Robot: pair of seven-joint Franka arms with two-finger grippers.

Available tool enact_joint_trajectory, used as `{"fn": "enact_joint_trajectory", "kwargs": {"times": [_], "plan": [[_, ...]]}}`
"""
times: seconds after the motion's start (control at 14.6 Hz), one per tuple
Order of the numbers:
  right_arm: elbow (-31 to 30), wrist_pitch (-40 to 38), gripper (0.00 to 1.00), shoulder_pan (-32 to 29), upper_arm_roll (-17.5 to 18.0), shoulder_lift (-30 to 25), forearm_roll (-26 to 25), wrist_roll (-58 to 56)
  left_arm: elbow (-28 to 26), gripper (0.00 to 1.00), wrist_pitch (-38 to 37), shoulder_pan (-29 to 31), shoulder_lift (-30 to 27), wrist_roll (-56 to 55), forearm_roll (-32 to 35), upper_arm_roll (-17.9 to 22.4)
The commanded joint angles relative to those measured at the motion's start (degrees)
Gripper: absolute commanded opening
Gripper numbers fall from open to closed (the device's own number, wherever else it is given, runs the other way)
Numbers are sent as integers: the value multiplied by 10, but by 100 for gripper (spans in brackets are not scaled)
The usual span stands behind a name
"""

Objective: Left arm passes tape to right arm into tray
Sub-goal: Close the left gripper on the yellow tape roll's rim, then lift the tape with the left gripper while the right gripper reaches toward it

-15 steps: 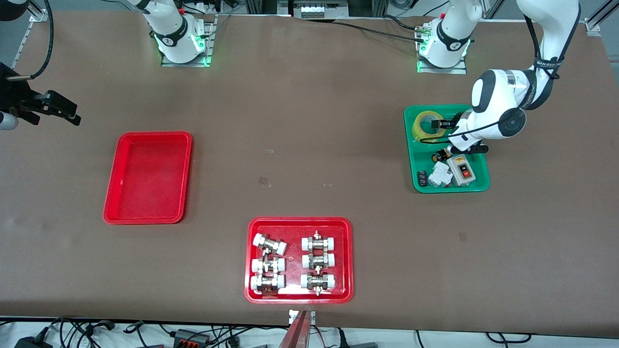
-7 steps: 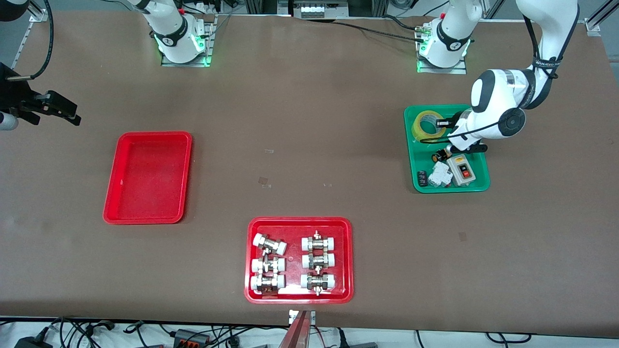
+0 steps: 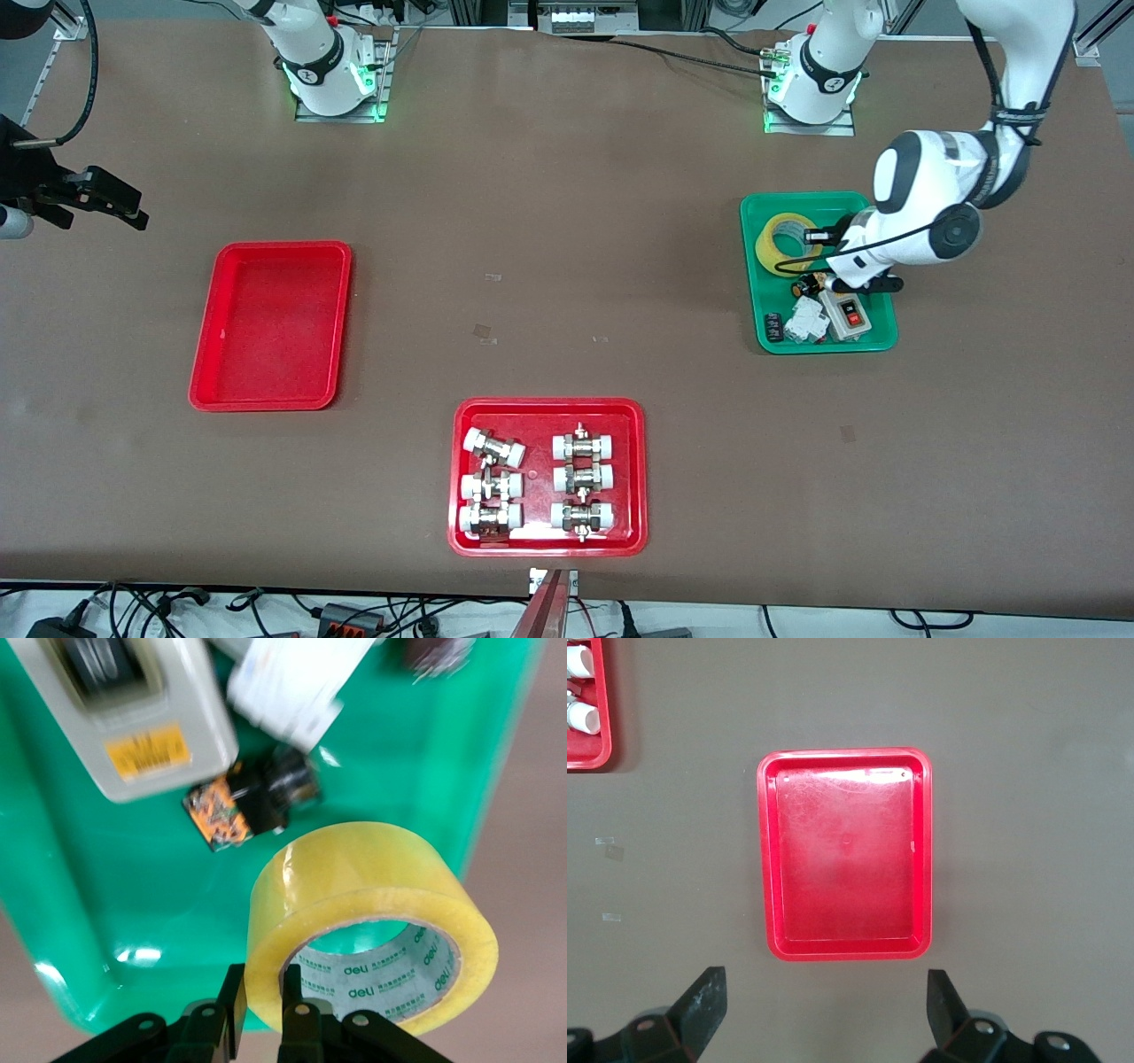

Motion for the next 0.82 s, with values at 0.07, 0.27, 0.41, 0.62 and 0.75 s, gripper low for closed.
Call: {"fn": "enact_joint_trajectory", "kwargs": {"times": [0.07, 0.27, 0.41, 0.62, 0.75], "plan": [[10, -15, 100, -5, 3, 1, 9, -1, 158, 0, -138, -13, -3, -47, -52, -29], [13, -24, 100, -2, 8, -1, 11, -2, 219, 0, -165, -13, -5, -146, -124, -93], [20, -24, 100, 2, 16, -1, 10, -2, 264, 0, -165, -18, 3, -170, -146, -154], [23, -38, 100, 15, 20, 14, 13, -7, 333, 0, -158, -26, 48, -235, -260, -196], [22, -52, 100, 24, 20, 38, 24, -9, 385, 0, -141, -73, 74, -254, -279, -197]]}}
